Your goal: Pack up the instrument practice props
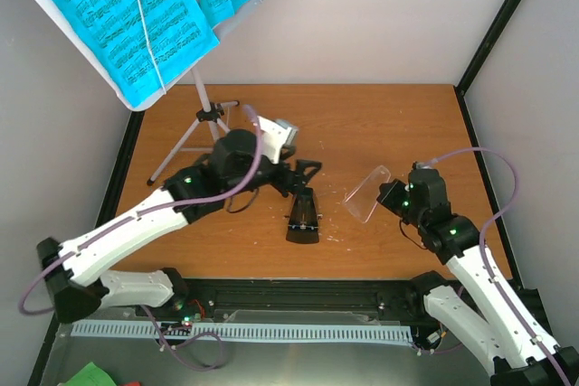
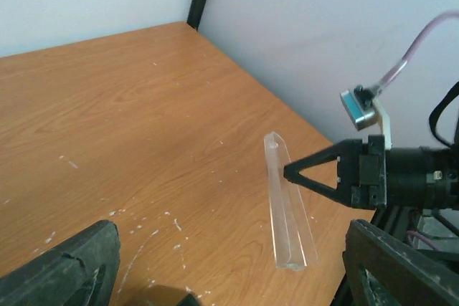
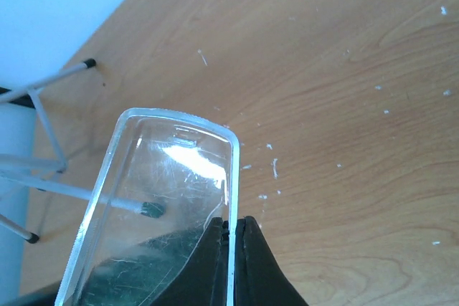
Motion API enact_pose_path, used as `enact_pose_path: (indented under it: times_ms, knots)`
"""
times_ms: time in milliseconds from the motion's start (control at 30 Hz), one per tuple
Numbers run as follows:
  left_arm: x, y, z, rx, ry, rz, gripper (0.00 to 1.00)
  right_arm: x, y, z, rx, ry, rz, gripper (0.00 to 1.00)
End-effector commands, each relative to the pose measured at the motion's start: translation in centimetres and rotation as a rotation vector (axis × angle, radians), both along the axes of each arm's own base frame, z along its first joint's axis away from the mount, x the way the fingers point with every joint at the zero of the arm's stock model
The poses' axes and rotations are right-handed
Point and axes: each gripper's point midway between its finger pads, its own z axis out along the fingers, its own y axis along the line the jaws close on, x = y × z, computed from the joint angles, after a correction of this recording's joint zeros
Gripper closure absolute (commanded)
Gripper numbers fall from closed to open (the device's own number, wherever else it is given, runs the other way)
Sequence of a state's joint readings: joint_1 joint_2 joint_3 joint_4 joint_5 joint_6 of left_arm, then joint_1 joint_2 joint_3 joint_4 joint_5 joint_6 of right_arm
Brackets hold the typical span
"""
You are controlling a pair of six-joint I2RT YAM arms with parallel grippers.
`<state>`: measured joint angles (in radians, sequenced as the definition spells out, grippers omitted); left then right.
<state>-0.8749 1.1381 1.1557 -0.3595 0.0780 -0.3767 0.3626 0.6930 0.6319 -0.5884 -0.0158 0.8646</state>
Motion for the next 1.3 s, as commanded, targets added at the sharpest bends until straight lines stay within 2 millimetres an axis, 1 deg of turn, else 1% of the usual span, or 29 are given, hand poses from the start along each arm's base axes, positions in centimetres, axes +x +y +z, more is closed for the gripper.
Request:
enact_pose_path:
  times_ms: [0,100,167,233,333,467,600,700,767,833,1000,1267]
  knots:
    - [-0.8,-4.2,-0.1,0.096,-0.077,-0.015,0.14,0.1,-0.7,2.4,0.019,-0.025,-0.056,0.97]
    - [-2.3,-7.7,-0.7,0.092,-0.066,-0.106,0.14,0.3,-0.6,3.9,0.029,-0.053,-0.061,0.97]
    - [-2.7,-9.3,-1.2,0.071,-0.037,-0.151,0.14,0.4,-0.6,4.7,0.032,-0.065,-0.059,0.97]
    - [-2.5,-10.0,-2.1,0.09,-0.026,-0.148,0.15,0.4,-0.5,5.2,0.041,-0.073,-0.053,0.97]
    - [-2.0,-10.8,-3.4,0.141,-0.018,-0.135,0.16,0.3,-0.5,5.3,0.049,-0.078,-0.056,0.97]
    - [-2.8,-12.2,-4.6,0.181,-0.028,-0.167,0.18,0.2,-0.7,5.1,0.047,-0.074,-0.064,0.97]
    - [-2.2,-12.6,-6.2,0.255,-0.022,-0.134,0.25,0.2,-0.6,5.0,0.051,-0.067,-0.066,0.97]
    - [-1.8,-12.8,-7.2,0.303,-0.004,-0.117,0.35,0.1,-0.6,4.9,0.052,-0.063,-0.062,0.97]
    - [-1.8,-13.0,-7.6,0.33,-0.011,-0.106,0.38,0.1,-0.6,4.7,0.046,-0.057,-0.064,0.97]
    - [-1.9,-13.2,-7.8,0.355,-0.026,-0.1,0.41,0.1,-0.7,4.5,0.042,-0.053,-0.067,0.97]
    - [-1.4,-13.0,-8.5,0.409,-0.039,-0.057,0.53,0.0,-0.8,4.3,0.04,-0.049,-0.071,0.97]
    - [-1.3,-13.2,-9.1,0.489,-0.093,-0.016,0.62,0.2,-0.9,3.8,0.026,-0.037,-0.074,0.97]
